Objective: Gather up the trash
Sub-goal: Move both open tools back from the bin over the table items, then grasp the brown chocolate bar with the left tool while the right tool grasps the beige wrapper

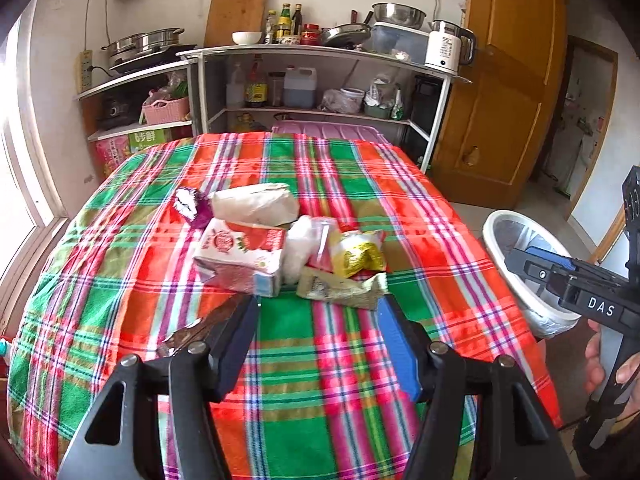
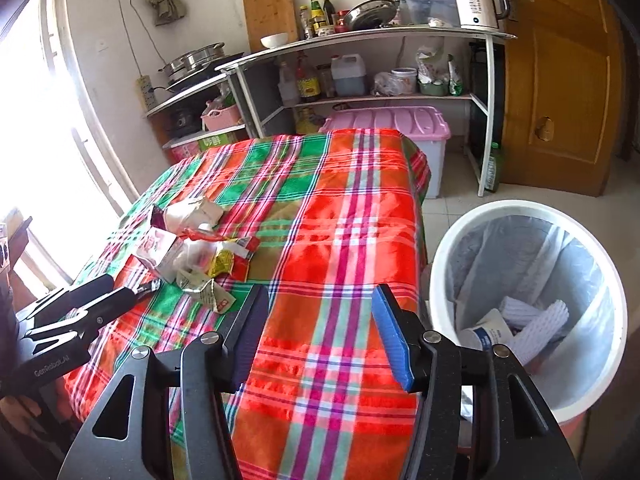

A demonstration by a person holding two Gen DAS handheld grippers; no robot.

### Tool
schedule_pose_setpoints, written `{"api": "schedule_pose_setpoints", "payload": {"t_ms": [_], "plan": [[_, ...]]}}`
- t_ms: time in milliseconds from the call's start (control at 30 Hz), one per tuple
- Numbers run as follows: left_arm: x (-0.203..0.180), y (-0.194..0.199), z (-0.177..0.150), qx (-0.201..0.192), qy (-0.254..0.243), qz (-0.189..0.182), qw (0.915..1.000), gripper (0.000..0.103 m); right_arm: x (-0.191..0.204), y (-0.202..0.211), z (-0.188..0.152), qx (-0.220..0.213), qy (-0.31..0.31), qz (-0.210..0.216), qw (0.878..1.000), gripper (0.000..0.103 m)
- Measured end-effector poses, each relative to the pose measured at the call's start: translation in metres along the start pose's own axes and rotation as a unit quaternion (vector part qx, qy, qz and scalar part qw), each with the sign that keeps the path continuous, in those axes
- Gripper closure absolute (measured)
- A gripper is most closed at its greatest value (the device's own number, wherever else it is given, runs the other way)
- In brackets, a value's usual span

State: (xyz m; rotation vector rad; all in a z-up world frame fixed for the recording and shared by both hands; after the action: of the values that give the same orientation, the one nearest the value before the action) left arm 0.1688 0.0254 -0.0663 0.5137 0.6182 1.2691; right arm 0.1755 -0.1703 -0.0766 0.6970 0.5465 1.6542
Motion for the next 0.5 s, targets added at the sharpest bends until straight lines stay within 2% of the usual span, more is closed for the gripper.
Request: {"api": "schedule_pose_setpoints", "payload": {"t_ms": [233,500], "plan": [[0.047,-0.006,-0.011,0.018,0.022,0.017,0.9994,0.038,0.042,-0.033,-0.002,0.029,0.034,0.018,0.999,0.048],[0.078,-0.021,-0.022,0.050,0.024,0.009,0.9984,0.037,0.098,-0.069,-0.007,0.055,0.102,0.053,0.992,0.048]]}}
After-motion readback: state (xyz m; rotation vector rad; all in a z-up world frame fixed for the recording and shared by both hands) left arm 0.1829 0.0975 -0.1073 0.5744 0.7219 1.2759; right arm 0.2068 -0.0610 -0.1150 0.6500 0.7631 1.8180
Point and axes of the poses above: each gripper's, at about its wrist camera, not at the fingertips, and y roughly against the way its jaws point, x to its left, z to its top, the point moved 10 cm from there along -y, roughly the way its jaws point, and after that the axes turned 4 degrees about -z, right-handed, at the moved point
